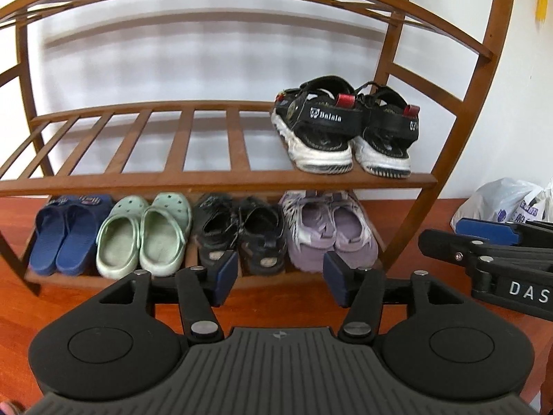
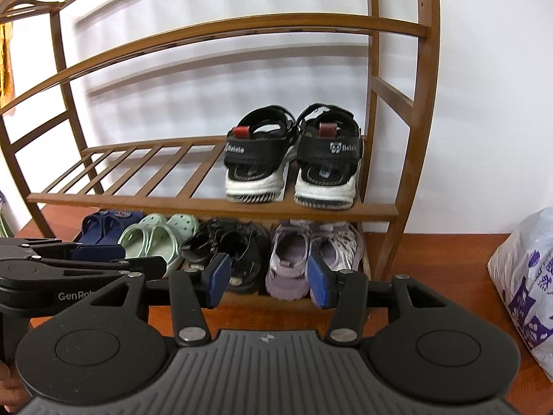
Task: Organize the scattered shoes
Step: 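Withdraw both tools and move them toward the pink fluffy slippers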
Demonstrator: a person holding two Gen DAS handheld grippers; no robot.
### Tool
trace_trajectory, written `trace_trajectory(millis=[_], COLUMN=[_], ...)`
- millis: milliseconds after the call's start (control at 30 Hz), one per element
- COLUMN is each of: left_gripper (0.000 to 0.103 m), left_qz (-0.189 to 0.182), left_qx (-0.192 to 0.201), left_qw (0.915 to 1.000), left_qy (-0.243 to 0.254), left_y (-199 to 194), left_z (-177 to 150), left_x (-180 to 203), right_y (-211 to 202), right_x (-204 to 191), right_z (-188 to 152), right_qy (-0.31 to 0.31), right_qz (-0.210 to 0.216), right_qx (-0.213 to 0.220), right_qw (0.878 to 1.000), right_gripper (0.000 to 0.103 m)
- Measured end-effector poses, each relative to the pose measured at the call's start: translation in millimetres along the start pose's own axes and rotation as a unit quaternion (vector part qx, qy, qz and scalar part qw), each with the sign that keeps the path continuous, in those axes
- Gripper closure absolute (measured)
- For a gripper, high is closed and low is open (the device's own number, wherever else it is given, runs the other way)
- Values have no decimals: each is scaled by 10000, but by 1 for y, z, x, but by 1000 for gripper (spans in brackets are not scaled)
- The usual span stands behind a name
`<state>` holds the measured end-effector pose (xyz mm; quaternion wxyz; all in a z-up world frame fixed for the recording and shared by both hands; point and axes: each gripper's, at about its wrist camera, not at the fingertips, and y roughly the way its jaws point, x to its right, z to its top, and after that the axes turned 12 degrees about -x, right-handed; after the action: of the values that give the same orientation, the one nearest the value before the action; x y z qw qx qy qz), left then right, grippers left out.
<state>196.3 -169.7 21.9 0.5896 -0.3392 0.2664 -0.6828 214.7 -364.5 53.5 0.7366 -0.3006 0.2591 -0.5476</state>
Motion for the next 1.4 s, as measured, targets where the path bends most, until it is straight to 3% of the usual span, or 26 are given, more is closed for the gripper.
trace_trajectory(millis=[67,267,433,633,700,867,1100,1400], left_gripper=[32,14,8,6,6,6,6,6], left_qz=[46,94,281,533,646,858,1139,1412], left_qx=[15,157,156,91,33,-137,-273,-436], left_qw=[10000,9998,9990,9968,9956,9919,9830,9700], left_qy=[0,-93,-304,-584,-672,-924,-1412,-1928], left_y=[-6,-30,-47,-66,-70,-79,-99,-125], left_z=[-6,-30,-51,-89,-104,-138,-182,-215], left_x=[-1,-6,-14,-31,-39,-63,-114,-188], right_y=[-5,-19,-26,-28,-26,-20,-9,4], right_x=[-3,-15,-28,-50,-60,-89,-136,-193], right_z=[-7,-27,-41,-59,-67,-84,-101,-118], right_qy=[-28,-158,-282,-536,-631,-921,-1218,-1390], right_qz=[20,106,223,484,583,850,1083,1225], right_qx=[-21,-73,-118,-286,-368,-543,-754,-1014], right_qw=[10000,9998,9993,9970,9956,9906,9837,9774], right_gripper=[43,25,12,8,2,1,1,1])
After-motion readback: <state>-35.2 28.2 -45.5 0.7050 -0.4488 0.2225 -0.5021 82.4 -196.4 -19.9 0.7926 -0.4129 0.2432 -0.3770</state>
